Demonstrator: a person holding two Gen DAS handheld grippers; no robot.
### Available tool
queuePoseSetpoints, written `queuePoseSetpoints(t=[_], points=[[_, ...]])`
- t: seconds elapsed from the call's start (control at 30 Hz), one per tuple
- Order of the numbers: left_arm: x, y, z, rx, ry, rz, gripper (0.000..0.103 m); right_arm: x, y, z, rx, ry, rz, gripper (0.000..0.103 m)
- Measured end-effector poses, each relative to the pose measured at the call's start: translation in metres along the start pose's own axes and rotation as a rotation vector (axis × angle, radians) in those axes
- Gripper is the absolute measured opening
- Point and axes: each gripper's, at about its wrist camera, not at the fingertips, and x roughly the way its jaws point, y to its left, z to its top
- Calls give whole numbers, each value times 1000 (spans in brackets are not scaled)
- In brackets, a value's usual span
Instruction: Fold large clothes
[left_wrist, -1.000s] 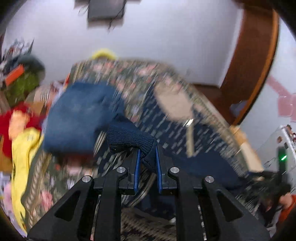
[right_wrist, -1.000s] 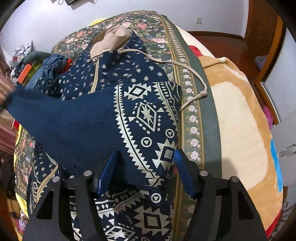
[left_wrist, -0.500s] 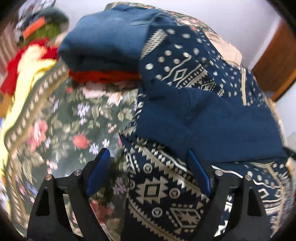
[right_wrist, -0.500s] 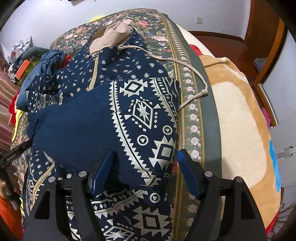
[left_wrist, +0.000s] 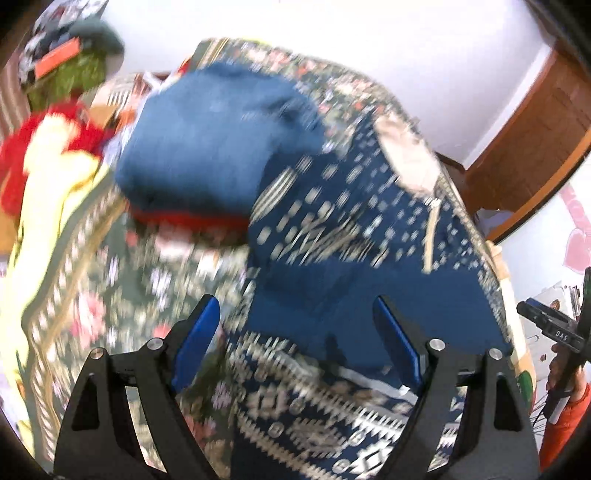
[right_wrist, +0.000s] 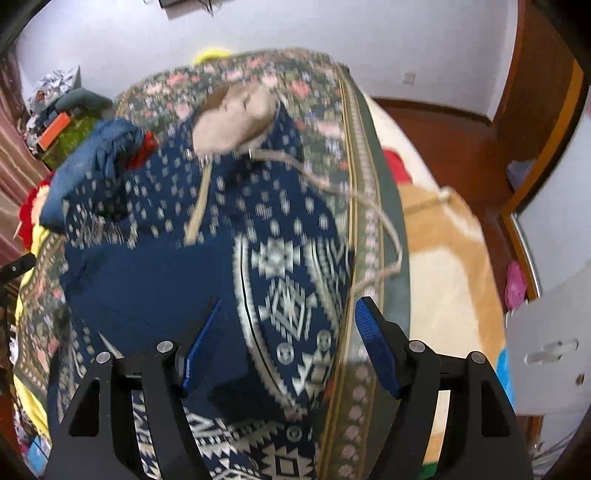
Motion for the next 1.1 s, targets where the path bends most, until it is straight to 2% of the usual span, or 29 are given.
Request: queuePoseSetpoints(t=[0.1, 0.27, 0.4, 0.5, 0.67, 0.8, 1.0, 1.1], points=[[-1, -24, 27, 67, -38, 0, 84, -11, 3, 18, -7, -58, 6, 69], [3, -67, 62, 163, -81, -40, 85, -17, 9, 47, -12, -129, 8, 69], [18, -96, 93, 184, -89, -110, 85, -10, 13, 75, -14, -168, 6, 69], [41, -115, 118, 210, -79, -104, 87, 2, 14, 98, -16, -168, 14, 70], [90, -139, 154, 231, -29, -80, 87, 39, 7, 133, 16, -130, 4, 71], [133, -145, 176, 217, 19, -50, 87, 81, 0, 153, 52, -60, -8, 71], [194, -140, 194, 186, 94, 6, 86, 150, -4, 173, 64, 57, -42, 71], [223, -131, 196, 149, 134, 17, 86, 179, -7, 180, 104, 98, -29, 71]])
